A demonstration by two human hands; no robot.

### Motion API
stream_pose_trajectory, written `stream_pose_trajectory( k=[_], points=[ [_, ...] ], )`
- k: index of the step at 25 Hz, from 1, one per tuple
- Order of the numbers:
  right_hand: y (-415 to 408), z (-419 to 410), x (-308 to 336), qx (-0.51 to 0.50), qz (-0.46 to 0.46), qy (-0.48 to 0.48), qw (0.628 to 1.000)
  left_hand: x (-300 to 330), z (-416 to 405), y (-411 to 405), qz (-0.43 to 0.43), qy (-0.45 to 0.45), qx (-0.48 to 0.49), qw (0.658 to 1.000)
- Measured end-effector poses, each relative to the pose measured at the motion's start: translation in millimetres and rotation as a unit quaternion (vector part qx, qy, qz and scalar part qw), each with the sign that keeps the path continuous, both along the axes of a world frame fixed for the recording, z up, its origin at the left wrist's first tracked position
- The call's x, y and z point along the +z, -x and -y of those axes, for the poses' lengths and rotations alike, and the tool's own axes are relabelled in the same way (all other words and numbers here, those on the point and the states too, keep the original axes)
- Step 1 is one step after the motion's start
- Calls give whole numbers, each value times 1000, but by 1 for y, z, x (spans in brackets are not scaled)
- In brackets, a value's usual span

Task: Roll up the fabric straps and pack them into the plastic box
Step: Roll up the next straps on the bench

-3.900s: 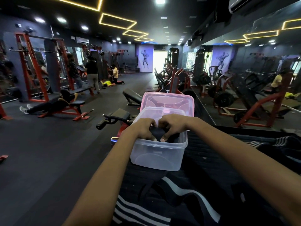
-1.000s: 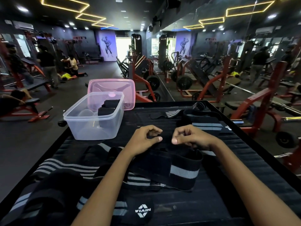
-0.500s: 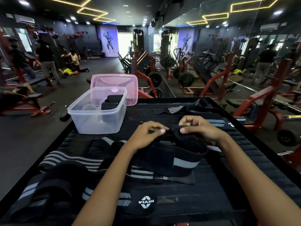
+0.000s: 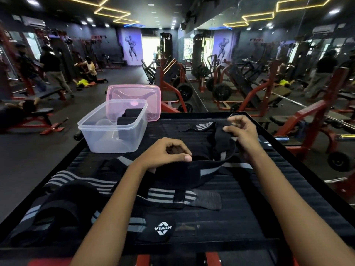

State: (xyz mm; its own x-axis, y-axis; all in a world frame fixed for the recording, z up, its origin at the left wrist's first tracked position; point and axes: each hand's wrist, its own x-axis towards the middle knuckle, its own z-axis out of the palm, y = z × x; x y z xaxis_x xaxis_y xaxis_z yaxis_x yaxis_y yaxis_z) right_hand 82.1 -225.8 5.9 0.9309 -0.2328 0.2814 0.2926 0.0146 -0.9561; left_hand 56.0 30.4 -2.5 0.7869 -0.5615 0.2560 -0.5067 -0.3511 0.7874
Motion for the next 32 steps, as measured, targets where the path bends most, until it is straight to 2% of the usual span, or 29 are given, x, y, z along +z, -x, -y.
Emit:
stream_pose_trajectory(
  k=[2,4,5,8,12,18,22,26,32],
  points=[
    [0,7,3,-61,15,-44,997,4,-8,0,-14,-72,-4,997],
    [-3,16,4,-113,23,-91,989,5,-16,-2,17,-170,10,985],
    [-4,20,4,-132,24,-120,984,5,-19,-4,31,-190,18,981],
    [-9,23,1,-152,17,-179,972,10,-27,-10,8,-147,30,989],
    [-9,18,-2,-117,7,-154,981,17,-23,-17,12,-148,17,989],
    [-10,23,-3,-79,-40,-252,964,44,-23,-22,1,-32,22,999],
    [-12,25,-5,-102,-41,-225,968,69,-20,-33,41,-3,23,999],
    [-14,17,-9,-56,-38,-152,986,74,-9,-45,84,20,59,994],
    [-7,3,-12,70,-10,-22,997,43,5,-55,69,202,134,968]
  ],
)
